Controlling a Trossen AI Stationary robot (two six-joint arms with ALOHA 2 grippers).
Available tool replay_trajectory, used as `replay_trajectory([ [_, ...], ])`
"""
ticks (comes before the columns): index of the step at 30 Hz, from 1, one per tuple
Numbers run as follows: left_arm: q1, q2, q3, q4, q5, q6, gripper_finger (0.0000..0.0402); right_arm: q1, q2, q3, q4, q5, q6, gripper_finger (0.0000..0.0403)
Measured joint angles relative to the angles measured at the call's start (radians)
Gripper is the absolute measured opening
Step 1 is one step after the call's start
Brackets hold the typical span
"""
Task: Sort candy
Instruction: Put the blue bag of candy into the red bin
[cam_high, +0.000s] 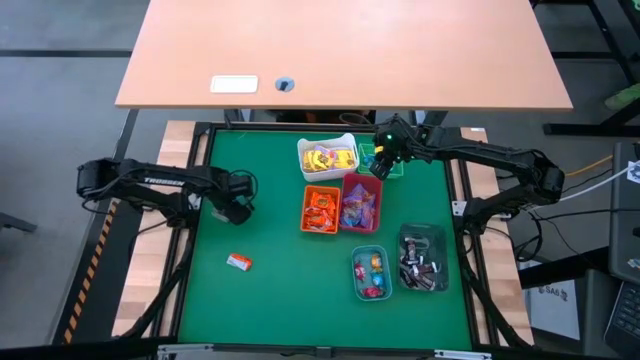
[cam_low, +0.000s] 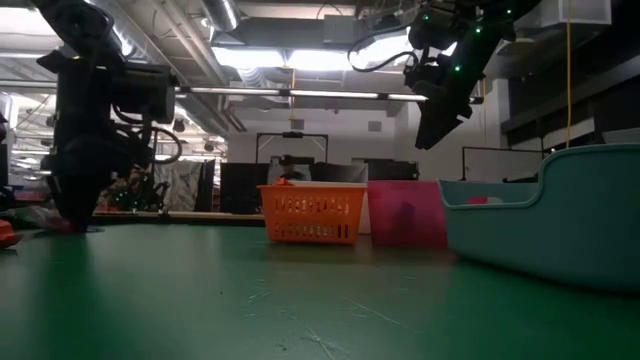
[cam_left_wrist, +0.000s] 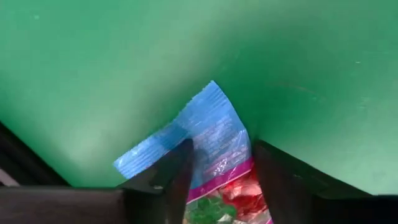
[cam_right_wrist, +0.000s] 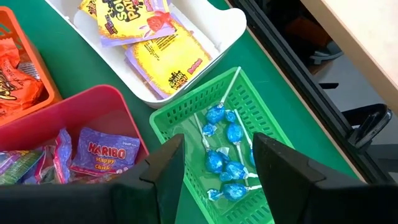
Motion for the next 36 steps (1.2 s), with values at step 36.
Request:
replay_trajectory([
  [36,-0.182,0.025,0.047,1.093,0.196,-0.112,0.0,0.001,0.0,0.0,0.145,-0.358,0.058,0.0189],
])
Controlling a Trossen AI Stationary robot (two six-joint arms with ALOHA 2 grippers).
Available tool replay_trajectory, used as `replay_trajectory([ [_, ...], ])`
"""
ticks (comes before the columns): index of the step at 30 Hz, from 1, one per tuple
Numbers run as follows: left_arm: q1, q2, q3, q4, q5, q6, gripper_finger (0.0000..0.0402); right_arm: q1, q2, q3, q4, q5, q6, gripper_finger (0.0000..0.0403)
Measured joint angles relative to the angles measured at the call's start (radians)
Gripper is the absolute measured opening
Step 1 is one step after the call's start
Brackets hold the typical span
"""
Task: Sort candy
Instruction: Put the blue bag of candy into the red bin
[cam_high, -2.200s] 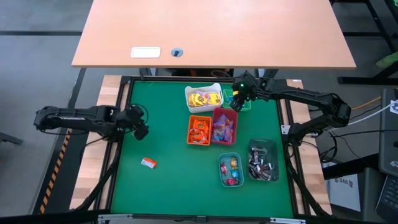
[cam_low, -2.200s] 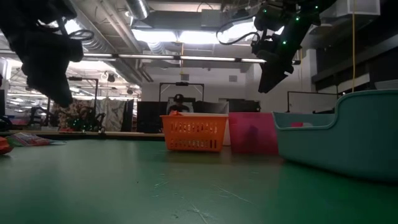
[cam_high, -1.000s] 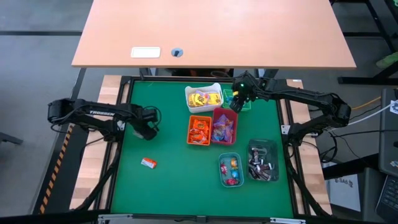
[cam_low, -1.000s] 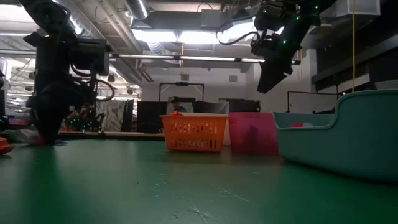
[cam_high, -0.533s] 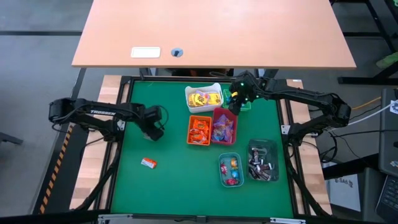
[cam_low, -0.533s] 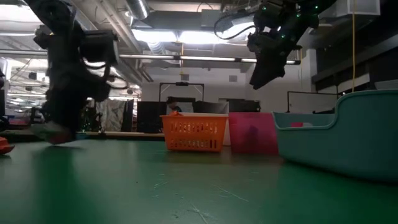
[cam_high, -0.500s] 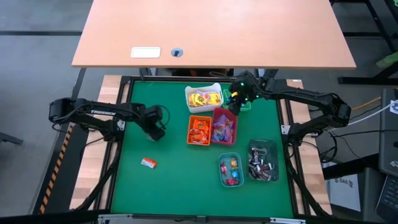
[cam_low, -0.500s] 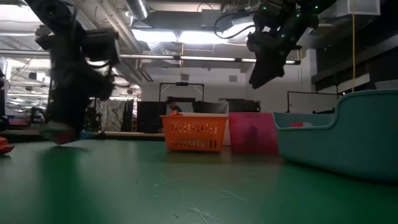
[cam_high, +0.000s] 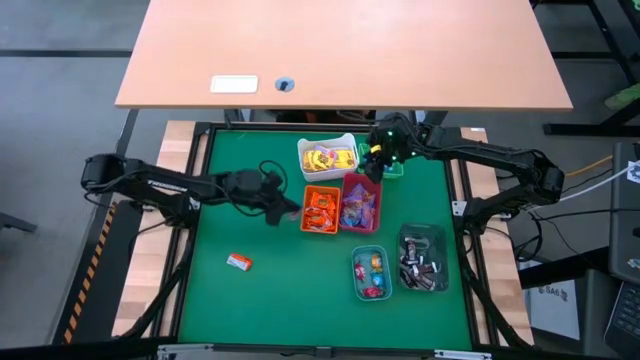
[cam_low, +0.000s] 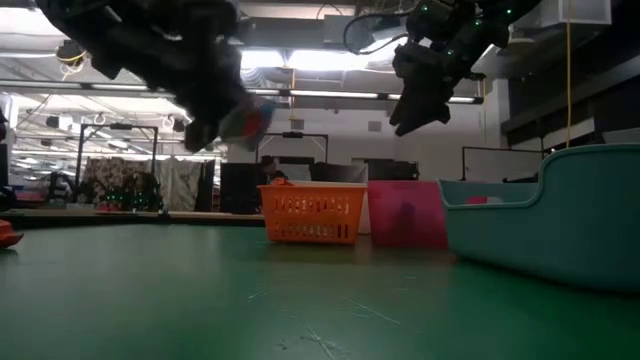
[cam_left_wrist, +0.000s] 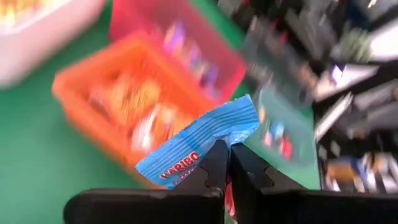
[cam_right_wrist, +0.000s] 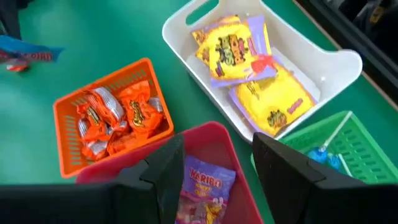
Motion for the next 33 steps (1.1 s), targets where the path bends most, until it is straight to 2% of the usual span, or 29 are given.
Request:
replay_trajectory([
  [7,-0.08,0.168,0.0,0.417,-0.239,0.0,0.0,0.0,0.0,0.0,0.043,0.0,0.002,0.0189],
  [11,-0.097,0.324,0.052,0.602,-0.264,0.015,0.0,0.0,0.0,0.0,0.067,0.0,0.002,0.0189],
  [14,-0.106,0.438,0.159,0.615,-0.264,0.07,0.0,0.0,0.0,0.0,0.081,0.0,0.002,0.0189],
  [22,-0.106,0.674,0.422,0.609,-0.263,0.344,0.0,0.0,0.0,0.0,0.078,0.0,0.002,0.0189],
  [29,-0.103,0.784,0.536,0.608,-0.272,0.403,0.0002,0.0,0.0,0.0,0.078,0.0,0.002,0.0189],
  [33,-0.103,0.8,0.554,0.607,-0.271,0.416,0.0029,0.0,0.0,0.0,0.077,0.0,0.002,0.0189],
])
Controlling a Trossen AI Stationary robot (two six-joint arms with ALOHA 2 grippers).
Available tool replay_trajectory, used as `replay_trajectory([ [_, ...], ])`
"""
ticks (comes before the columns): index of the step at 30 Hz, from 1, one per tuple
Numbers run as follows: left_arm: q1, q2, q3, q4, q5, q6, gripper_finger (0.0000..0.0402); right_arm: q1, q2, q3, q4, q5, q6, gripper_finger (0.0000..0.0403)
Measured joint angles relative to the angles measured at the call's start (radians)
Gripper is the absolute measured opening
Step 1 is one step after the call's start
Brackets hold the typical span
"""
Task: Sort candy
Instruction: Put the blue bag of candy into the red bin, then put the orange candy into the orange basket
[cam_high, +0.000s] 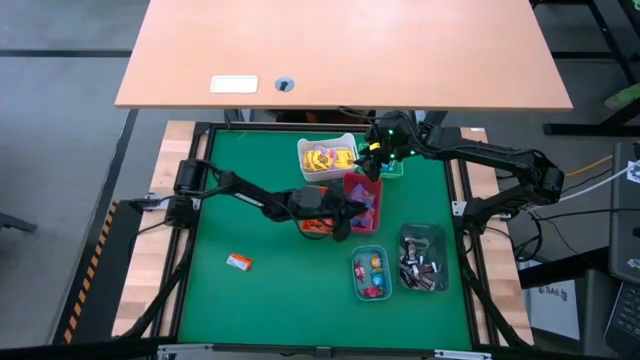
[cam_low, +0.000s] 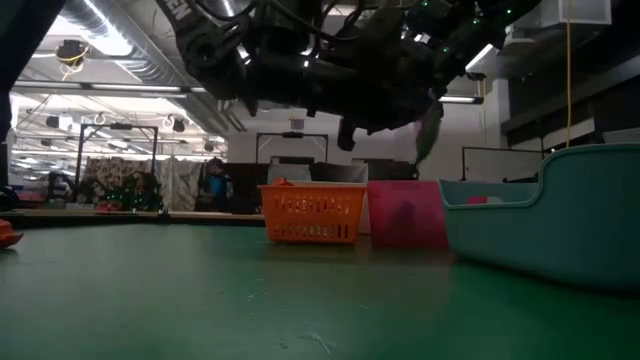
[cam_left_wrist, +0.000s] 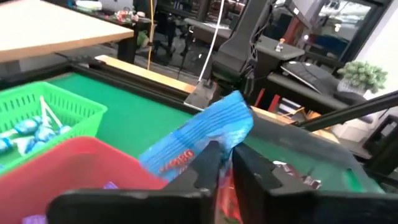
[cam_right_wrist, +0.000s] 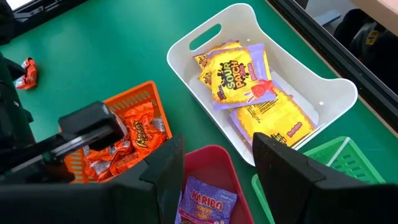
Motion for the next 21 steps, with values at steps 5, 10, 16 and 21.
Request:
replay_trajectory([
  [5,0.009,0.0,0.0,0.0,-0.012,0.089,0.0081,0.0,0.0,0.0,0.0,0.0,0.0,0.0189],
  [10,0.031,0.0,0.0,0.001,-0.012,0.093,0.0121,0.0,0.0,0.0,-0.008,0.0,0.0,0.0189],
  [16,0.055,-0.018,0.0,-0.01,0.057,0.083,0.0128,0.0,0.0,0.0,-0.008,0.0,0.0,0.0189],
  [21,0.071,-0.094,0.001,-0.178,0.084,0.083,0.0126,0.0,0.0,0.0,-0.008,0.0,0.0,0.0189],
])
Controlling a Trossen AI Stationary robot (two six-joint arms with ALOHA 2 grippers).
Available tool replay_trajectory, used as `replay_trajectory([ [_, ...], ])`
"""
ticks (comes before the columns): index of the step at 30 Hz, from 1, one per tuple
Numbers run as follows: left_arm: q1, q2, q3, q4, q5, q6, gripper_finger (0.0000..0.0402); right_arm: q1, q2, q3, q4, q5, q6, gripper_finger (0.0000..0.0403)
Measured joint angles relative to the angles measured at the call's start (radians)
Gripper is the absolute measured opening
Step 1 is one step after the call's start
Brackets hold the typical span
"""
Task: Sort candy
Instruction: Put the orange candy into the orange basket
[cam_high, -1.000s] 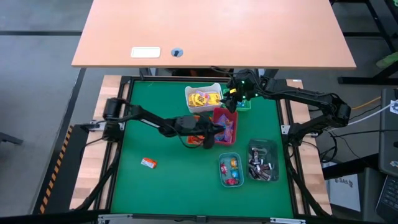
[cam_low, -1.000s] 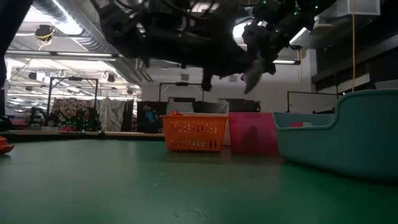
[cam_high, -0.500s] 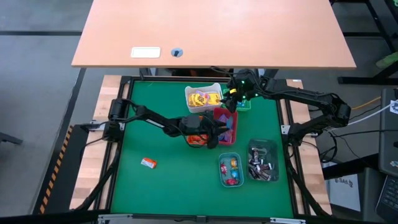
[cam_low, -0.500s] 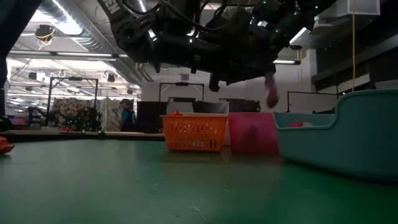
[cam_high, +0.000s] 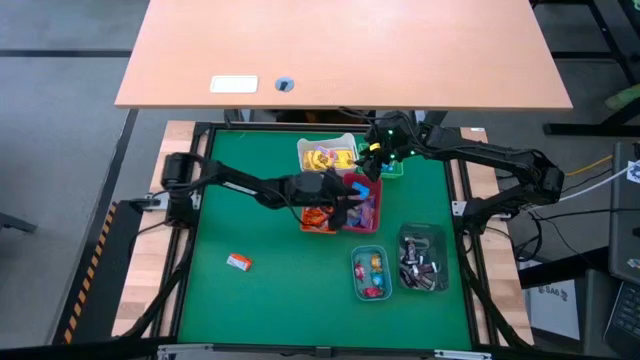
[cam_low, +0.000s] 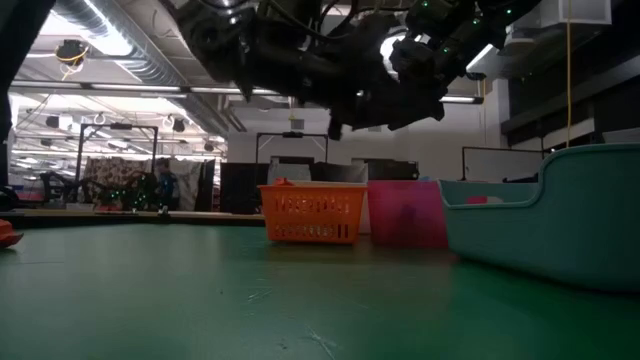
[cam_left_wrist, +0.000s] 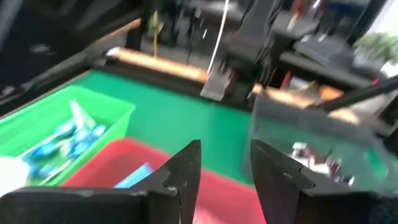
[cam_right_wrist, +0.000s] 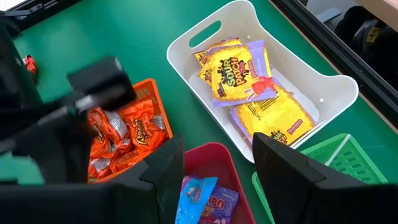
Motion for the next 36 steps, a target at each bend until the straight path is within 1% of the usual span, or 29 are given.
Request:
replay_trajectory([
  [3,0.007,-0.075,0.0,-0.174,0.0,0.028,0.0126,0.0,0.0,0.0,0.0,0.0,0.0,0.0189],
  [7,0.007,-0.209,0.0,-0.48,0.001,0.074,0.0126,0.0,0.0,0.0,0.0,0.0,0.0,0.0189],
  [9,0.0,-0.275,0.0,-0.626,0.018,0.083,0.0126,0.0,0.0,0.0,0.001,0.0,0.0,0.0189],
  [16,-0.048,-0.473,0.0,-1.038,0.169,0.076,0.0126,0.0,0.0,0.0,0.001,0.0,0.0,0.0189],
  [20,-0.099,-0.539,0.0,-1.223,0.215,0.009,0.0126,0.0,0.0,0.0,0.001,0.0,0.0,0.0189],
  [27,-0.234,-0.557,0.0,-1.465,0.251,-0.108,0.0126,0.0,0.0,0.0,0.001,0.0,0.0,0.0189],
  [33,-0.325,-0.55,0.0,-1.548,0.255,-0.195,0.0127,0.0,0.0,0.0,0.001,0.0,0.0,0.0189],
  [36,-0.35,-0.55,0.0,-1.586,0.258,-0.245,0.0141,0.0,0.0,0.0,0.001,0.0,0.0,0.0189],
])
